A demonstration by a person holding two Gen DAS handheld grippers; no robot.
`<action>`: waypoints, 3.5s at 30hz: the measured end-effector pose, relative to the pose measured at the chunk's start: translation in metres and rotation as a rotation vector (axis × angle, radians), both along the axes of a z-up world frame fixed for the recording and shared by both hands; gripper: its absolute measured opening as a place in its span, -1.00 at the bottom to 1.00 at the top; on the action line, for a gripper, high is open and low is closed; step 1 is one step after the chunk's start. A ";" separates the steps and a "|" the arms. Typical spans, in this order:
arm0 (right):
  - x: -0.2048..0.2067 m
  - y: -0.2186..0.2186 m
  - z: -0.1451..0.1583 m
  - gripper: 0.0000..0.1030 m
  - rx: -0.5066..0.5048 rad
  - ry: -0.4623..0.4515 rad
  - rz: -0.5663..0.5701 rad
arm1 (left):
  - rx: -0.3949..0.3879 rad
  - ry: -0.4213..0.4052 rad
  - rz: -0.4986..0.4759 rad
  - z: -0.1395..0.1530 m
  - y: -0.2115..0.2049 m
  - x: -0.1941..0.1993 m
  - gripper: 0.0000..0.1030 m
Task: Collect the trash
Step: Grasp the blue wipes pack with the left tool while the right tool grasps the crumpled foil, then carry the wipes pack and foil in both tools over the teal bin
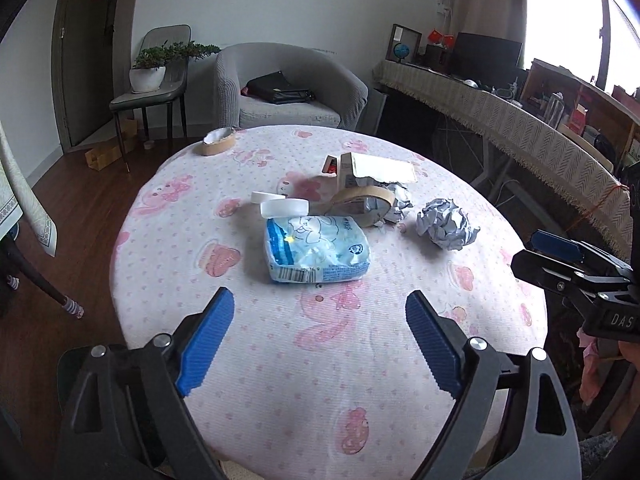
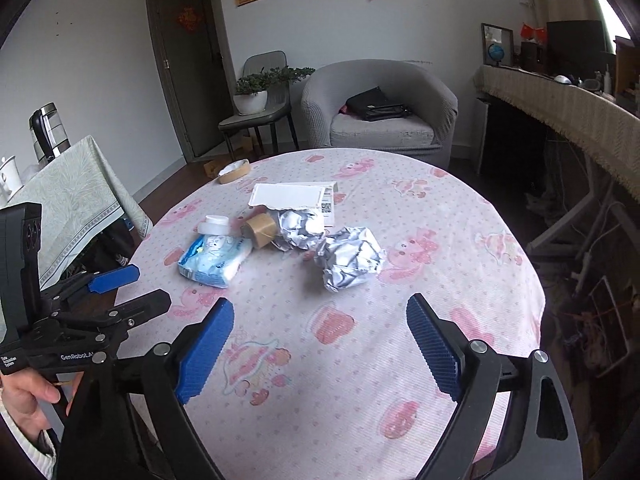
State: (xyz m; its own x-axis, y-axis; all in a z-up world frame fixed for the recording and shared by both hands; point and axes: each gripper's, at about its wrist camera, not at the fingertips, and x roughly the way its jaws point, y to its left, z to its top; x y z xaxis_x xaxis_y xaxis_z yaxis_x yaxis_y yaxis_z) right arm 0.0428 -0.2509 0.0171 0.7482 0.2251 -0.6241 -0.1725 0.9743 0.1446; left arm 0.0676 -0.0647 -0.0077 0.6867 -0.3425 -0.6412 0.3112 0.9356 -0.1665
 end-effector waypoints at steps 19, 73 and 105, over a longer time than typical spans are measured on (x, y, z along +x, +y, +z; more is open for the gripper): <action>0.029 -0.018 -0.015 0.73 -0.046 0.076 0.027 | 0.004 0.130 0.087 -0.018 -0.019 0.047 0.75; 0.094 0.039 0.027 0.02 -0.023 0.036 0.018 | -0.042 0.013 0.079 0.016 0.069 0.032 0.32; 0.095 0.257 0.023 0.02 0.069 0.092 0.416 | 0.066 0.284 0.380 -0.065 0.256 0.020 0.35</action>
